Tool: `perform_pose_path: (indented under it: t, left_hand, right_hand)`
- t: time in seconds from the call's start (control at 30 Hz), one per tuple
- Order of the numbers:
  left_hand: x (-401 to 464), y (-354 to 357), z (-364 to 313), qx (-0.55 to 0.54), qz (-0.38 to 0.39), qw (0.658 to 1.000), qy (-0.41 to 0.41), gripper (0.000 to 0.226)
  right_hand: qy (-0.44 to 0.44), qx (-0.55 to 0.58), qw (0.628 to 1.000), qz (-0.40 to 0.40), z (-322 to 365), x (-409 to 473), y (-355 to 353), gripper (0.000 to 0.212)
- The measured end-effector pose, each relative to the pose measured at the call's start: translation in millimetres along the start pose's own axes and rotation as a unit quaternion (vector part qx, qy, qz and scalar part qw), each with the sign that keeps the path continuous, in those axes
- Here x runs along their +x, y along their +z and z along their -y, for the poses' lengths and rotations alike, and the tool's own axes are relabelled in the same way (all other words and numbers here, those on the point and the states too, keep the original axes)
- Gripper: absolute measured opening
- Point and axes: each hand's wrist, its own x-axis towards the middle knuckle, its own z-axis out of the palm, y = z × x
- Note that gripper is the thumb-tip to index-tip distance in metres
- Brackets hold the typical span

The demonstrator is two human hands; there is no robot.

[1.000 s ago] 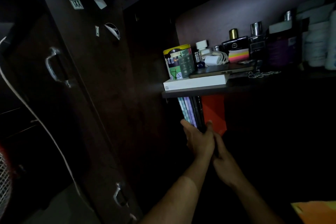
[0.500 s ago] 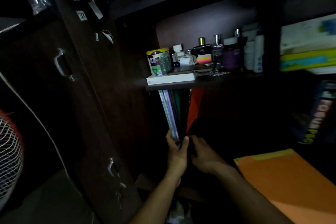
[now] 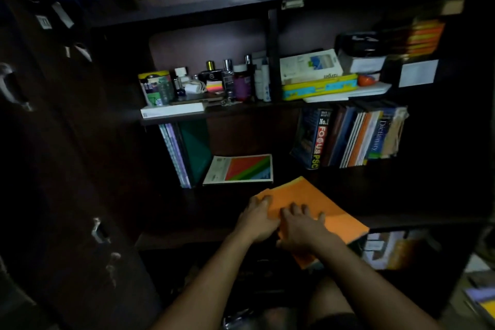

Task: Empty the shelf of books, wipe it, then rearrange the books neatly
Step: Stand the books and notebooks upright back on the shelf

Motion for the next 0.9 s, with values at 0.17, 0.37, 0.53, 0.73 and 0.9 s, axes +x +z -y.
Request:
perform_pose_path:
  t: [0.17, 0.37, 0.53, 0.73, 0.9]
  left_hand:
    - [-18.6, -4.4, 16.2, -0.014, 0.020, 0.999, 0.042, 0.075]
    - [-37.7, -7.9, 14.6, 0.178, -0.173, 0.961, 0.120, 0.053]
    - [-36.9, -25.5, 9.8, 0.275, -0.202, 0.932, 0.123, 0.040]
    - [-39.0, -19.9, 13.9, 0.035, -0.250, 0.963, 0.095, 0.043]
    - [-36.3, -10.7, 19.5, -0.139, -0.229, 0.962, 0.057, 0.058]
  right_hand:
    - [-0.025, 0.002, 0.999, 0.036, -1.6, -10.4, -12.1, 0.094]
    - [-0.106, 0.079, 0.991, 0.019, -4.7, -33.5, -64.2, 0.052]
    - [-0.122, -0.075, 0.983, -0.113, -0.4, -51.9, -100.7, 0.053]
    - [-0.105, 0.091, 0.842, -0.522, -0.5, -68.3, -66.1, 0.051]
    - [-0.054, 0.461, 0.862, -0.203, 13.1, -34.6, -16.0, 0.107]
